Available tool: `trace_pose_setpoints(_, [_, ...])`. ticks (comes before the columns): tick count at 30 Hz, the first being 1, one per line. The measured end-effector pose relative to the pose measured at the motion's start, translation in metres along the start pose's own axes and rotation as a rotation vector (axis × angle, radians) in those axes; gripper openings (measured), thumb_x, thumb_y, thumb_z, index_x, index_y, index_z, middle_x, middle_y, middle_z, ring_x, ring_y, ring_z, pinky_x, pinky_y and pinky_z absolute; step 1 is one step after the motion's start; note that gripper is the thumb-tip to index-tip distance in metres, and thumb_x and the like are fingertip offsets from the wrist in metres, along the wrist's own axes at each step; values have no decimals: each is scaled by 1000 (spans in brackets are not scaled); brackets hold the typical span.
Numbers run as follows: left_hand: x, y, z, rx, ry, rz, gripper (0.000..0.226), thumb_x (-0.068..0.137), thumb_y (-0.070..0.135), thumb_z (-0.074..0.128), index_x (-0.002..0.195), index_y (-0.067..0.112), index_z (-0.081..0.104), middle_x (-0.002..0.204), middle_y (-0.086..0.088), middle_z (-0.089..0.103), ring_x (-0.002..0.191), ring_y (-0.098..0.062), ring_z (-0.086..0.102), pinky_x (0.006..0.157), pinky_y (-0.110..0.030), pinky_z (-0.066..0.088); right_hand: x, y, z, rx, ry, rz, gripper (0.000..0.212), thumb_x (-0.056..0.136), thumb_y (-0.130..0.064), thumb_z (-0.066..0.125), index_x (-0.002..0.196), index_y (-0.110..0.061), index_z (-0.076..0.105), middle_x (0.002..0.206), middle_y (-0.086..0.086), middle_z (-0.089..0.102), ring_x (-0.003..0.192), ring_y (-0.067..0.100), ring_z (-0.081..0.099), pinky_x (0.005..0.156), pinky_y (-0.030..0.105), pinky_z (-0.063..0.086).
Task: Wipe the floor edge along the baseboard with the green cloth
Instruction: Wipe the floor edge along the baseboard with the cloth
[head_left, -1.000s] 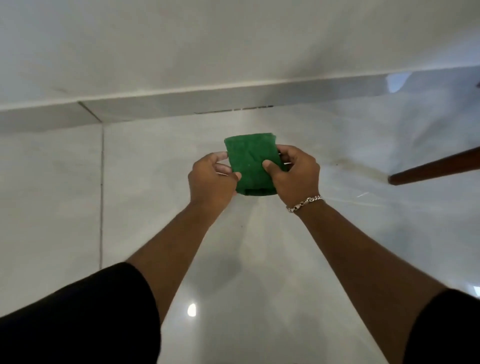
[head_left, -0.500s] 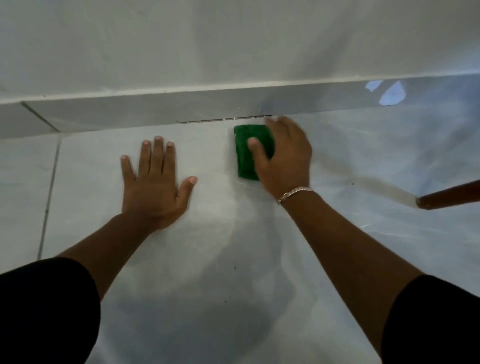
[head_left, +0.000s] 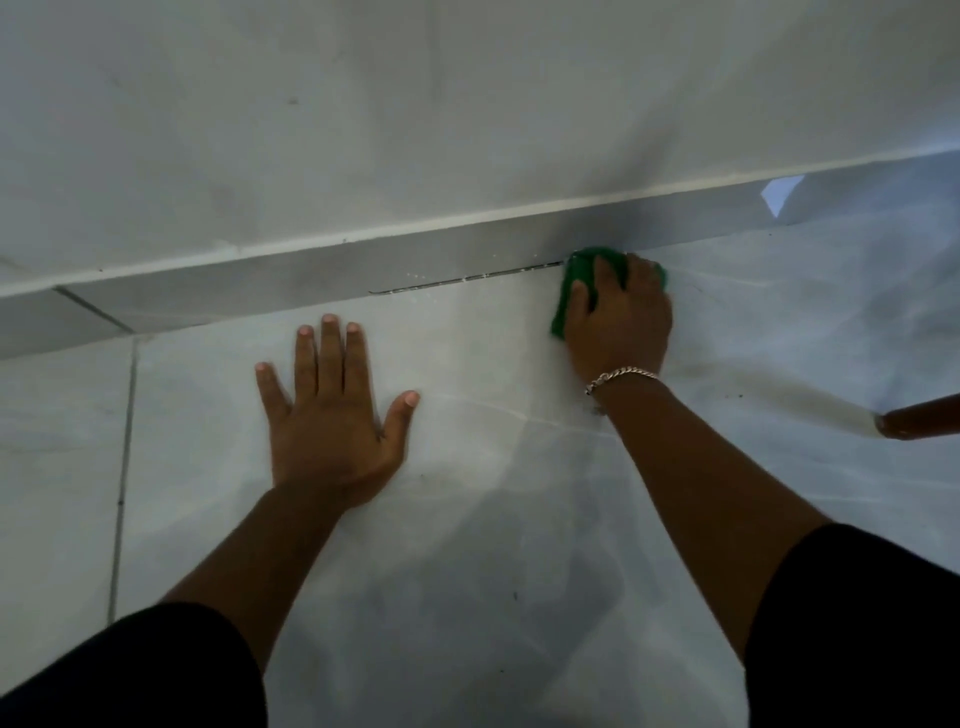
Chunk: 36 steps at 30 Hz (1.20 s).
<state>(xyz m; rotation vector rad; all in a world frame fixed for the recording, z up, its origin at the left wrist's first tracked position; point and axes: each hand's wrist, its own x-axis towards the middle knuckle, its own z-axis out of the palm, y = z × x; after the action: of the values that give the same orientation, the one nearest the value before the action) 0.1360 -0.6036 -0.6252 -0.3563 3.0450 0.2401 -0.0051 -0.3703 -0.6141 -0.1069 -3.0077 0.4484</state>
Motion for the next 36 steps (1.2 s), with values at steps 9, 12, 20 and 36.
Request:
trace_pose_setpoints(9, [0,-3,2,-7,-4,-1,92,86,72,7,158,15,-2,168,-9,-8,155,-29,-9,120,-64,-1,-33,-56,11,-31,-33,-174,46,93,-34,40,134,-14,51,142,18,46,133,34,39,108,48,34])
trace_pose_setpoints(12, [-3,-14,1,-1,-8,8,93,87,74,9,159,16,2,169,-8,-4,155,-28,-5,119,-66,2,-7,-17,-2,-120,-60,-244,44,94,-35,39,132,-17,52,140,15,49,129,32,43,105,47,37])
trace_pose_setpoints(20, [-4,-23,5,24,-1,8,93,87,77,9,158,17,4,169,-8,0,155,-30,-1,118,-67,1,-12,-35,1,-117,-44,-26,50,91,-34,42,134,-9,47,146,18,42,138,34,33,111,54,28])
trace_pose_setpoints(36, [3,-22,-3,17,-49,-35,99,80,84,6,158,23,-6,169,-2,-8,155,-30,-8,112,-77,1,-1,-33,-12,-141,-126,-49,48,84,-23,49,130,-9,52,138,19,48,134,35,38,115,57,21])
